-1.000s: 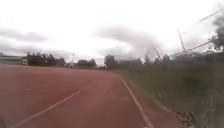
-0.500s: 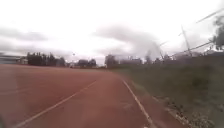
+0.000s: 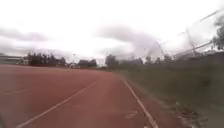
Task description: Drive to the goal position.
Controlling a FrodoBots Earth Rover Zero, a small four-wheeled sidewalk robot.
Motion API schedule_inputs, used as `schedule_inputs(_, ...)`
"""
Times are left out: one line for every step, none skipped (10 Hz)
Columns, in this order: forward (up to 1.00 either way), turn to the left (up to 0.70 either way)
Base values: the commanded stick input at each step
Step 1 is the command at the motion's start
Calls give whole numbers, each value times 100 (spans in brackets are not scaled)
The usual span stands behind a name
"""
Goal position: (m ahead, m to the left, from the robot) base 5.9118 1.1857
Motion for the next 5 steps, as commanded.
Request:
schedule_inputs(70,0)
schedule_inputs(70,0)
schedule_inputs(70,0)
schedule_inputs(70,0)
schedule_inputs(70,0)
